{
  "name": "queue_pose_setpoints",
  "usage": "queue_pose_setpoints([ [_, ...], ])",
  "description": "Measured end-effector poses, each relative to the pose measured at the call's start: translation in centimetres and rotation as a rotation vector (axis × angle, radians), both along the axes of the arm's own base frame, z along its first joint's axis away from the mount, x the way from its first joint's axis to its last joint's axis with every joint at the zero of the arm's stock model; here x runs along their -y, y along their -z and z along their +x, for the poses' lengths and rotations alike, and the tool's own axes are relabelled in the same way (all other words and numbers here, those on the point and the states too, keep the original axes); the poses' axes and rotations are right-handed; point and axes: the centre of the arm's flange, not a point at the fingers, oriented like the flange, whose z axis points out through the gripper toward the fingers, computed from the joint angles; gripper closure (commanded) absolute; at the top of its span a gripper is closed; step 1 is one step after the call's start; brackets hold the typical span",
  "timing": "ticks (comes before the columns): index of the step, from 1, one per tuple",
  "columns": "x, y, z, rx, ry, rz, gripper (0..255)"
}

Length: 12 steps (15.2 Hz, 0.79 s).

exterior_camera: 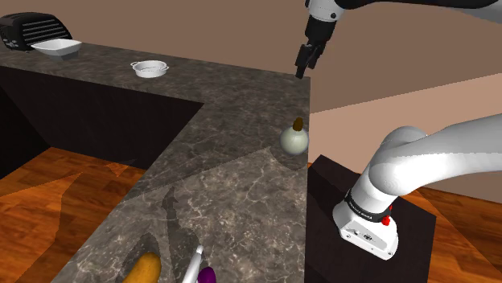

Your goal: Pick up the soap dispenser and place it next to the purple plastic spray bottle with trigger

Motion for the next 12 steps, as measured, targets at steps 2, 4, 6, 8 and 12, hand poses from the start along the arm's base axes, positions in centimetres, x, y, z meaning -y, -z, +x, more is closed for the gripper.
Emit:
queue_pose_setpoints([
  [2,0.0,0.6,0.0,-0.003,-0.004,-0.002,0],
  [4,0.2,2.6,-0.2,-0.015,-0.019,-0.008,0],
  [6,0.4,5.2,0.0,-0.029,-0.035,-0.015,0],
  [8,0.6,7.8,0.1,-0.043,-0.053,-0.022,0],
  [12,1.0,13.0,-0.6,-0.070,-0.089,-0.036,0],
])
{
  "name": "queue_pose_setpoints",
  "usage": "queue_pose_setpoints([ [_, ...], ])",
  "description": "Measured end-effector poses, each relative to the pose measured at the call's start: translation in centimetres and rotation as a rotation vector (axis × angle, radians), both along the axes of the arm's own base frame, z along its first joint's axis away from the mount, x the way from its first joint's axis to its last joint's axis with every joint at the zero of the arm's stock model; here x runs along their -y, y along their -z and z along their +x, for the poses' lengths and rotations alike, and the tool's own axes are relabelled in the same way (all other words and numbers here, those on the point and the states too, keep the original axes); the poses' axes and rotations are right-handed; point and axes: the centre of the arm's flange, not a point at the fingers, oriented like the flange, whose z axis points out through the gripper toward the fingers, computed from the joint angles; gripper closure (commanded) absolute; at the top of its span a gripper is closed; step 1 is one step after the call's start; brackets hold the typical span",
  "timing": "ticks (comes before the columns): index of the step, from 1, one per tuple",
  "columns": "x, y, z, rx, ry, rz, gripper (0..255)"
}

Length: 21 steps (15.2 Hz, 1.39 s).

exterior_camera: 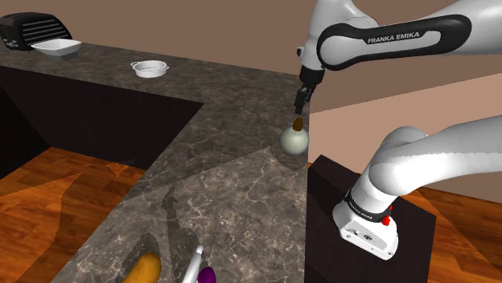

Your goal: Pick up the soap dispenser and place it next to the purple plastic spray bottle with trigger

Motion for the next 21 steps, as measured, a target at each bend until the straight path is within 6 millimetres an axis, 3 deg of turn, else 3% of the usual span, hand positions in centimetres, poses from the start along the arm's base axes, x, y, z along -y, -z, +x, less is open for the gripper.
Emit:
queue_pose_setpoints([
  [4,0.2,4.7,0.2,-0.024,-0.031,-0.012,0],
  [10,0.7,8.3,0.0,-0.027,-0.036,-0.014,0],
  [18,0.7,9.0,0.1,-0.026,-0.036,-0.014,0],
  [19,0.7,9.0,0.1,-0.026,-0.036,-0.014,255],
  [21,0.7,9.0,0.1,-0.025,-0.036,-0.014,255],
])
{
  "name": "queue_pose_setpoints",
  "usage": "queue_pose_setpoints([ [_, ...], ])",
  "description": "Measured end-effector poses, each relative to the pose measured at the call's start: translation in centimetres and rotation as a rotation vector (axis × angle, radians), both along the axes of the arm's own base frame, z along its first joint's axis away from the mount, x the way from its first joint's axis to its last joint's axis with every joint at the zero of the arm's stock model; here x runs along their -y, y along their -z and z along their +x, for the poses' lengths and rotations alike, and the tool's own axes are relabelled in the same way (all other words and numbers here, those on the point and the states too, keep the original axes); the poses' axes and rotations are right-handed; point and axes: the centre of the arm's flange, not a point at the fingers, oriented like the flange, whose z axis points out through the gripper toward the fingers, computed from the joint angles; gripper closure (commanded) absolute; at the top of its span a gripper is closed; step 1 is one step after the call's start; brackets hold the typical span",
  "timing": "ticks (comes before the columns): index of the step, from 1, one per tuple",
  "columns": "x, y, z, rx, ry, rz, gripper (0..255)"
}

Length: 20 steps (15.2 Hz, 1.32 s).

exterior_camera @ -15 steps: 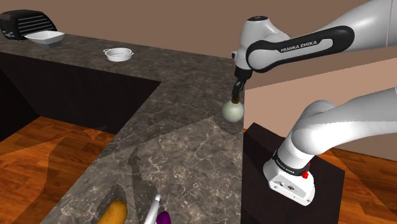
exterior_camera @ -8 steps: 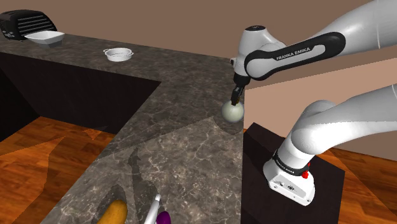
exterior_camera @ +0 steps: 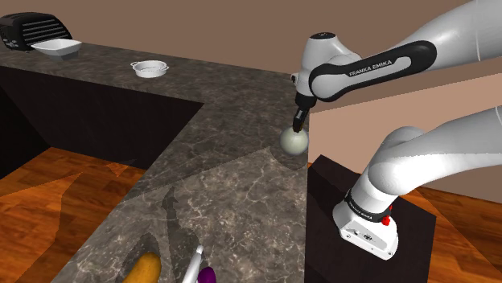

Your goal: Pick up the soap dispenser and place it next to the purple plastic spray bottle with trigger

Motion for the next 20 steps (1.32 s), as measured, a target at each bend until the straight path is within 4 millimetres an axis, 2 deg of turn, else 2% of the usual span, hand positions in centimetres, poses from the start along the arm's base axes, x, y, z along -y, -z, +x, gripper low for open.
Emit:
queue_pose_setpoints([
  [9,0.0,-0.2,0.0,-0.001,0.000,0.000,255],
  [20,0.0,-5.6,0.0,-0.001,0.000,0.000,255],
])
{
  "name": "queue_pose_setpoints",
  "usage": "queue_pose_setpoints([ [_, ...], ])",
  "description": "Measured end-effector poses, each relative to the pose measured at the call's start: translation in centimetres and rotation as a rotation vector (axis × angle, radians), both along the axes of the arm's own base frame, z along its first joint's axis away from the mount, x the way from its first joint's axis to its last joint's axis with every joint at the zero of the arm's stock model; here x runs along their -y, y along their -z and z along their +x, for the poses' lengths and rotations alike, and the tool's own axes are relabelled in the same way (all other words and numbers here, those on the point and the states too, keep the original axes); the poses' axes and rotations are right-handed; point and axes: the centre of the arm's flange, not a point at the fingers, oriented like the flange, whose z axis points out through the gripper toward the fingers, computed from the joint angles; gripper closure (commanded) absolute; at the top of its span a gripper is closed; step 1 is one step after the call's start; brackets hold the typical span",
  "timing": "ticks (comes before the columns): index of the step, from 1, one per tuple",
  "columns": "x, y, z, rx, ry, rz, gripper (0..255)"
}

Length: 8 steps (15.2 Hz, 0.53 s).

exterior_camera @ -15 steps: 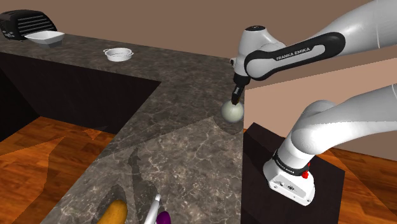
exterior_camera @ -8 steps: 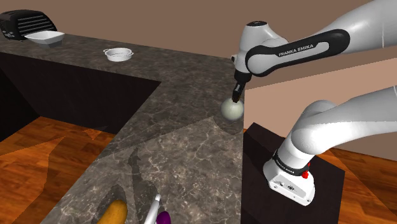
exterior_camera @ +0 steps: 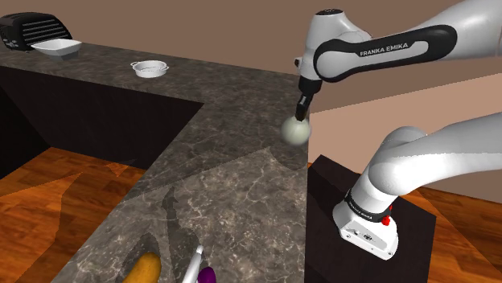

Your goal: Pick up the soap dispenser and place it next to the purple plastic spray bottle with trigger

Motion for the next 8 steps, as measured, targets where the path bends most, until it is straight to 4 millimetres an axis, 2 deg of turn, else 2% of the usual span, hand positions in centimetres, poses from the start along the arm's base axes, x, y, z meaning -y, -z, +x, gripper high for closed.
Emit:
queue_pose_setpoints([
  [8,0.0,-4.4,0.1,0.000,0.000,0.000,255],
])
